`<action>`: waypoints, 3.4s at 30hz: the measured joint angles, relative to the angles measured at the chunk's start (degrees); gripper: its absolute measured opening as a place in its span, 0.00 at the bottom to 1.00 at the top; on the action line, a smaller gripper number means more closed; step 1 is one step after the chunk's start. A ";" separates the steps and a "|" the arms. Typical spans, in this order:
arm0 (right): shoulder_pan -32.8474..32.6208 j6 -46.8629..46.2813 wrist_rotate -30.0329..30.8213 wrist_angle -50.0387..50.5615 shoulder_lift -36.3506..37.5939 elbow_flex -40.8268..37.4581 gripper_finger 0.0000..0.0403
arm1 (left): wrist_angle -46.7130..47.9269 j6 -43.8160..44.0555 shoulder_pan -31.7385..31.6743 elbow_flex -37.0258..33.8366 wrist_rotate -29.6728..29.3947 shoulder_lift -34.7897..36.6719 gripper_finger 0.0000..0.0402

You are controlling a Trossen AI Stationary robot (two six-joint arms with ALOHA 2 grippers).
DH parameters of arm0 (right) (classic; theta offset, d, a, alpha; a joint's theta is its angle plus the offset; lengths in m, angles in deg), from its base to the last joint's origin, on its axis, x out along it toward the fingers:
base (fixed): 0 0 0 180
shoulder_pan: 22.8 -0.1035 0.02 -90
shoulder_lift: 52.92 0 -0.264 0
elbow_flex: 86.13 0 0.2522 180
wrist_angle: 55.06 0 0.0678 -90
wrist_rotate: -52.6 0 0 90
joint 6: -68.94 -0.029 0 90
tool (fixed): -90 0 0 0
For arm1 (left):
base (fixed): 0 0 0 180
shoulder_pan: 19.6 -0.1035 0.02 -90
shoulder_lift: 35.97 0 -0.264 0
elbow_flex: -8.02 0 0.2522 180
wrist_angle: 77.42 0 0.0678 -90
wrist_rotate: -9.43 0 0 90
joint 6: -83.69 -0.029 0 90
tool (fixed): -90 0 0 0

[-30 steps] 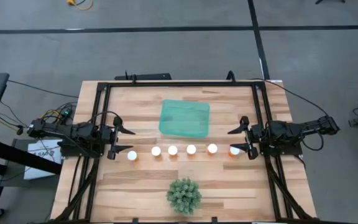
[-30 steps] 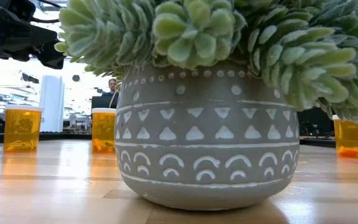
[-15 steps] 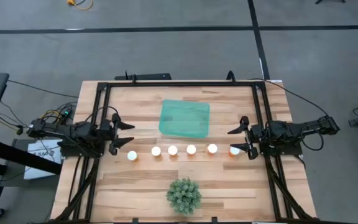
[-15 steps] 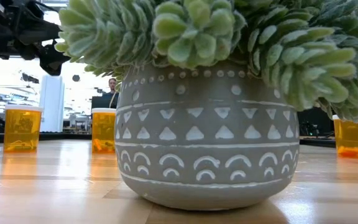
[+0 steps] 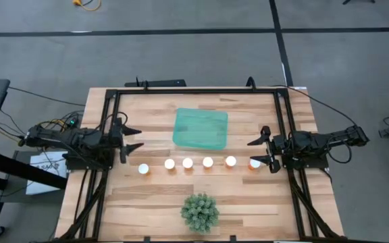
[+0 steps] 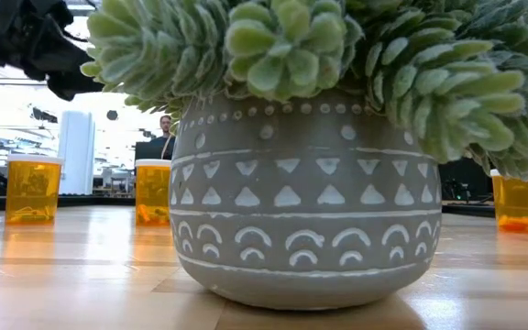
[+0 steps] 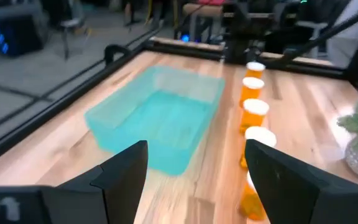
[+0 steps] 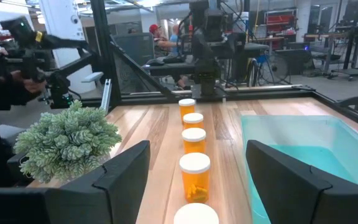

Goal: Pick and place pill bottles into a basket
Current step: Put the orange pill bottle into the green bin

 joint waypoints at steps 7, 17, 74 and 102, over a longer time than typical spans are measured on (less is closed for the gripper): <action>0.01 0.00 0.00 0.00 0.00 0.00 0.65 | 8.30 6.36 0.17 9.41 4.59 -15.84 0.65; -0.01 0.00 0.00 0.02 0.01 0.00 0.65 | 20.27 14.63 5.29 17.81 16.73 -34.22 0.65; 0.01 0.00 0.02 -0.02 0.01 0.00 0.65 | 16.68 13.36 11.45 18.39 18.54 -61.81 0.79; 0.00 0.01 0.01 0.00 0.00 0.00 0.65 | 17.50 11.24 6.76 20.76 8.33 -61.13 0.49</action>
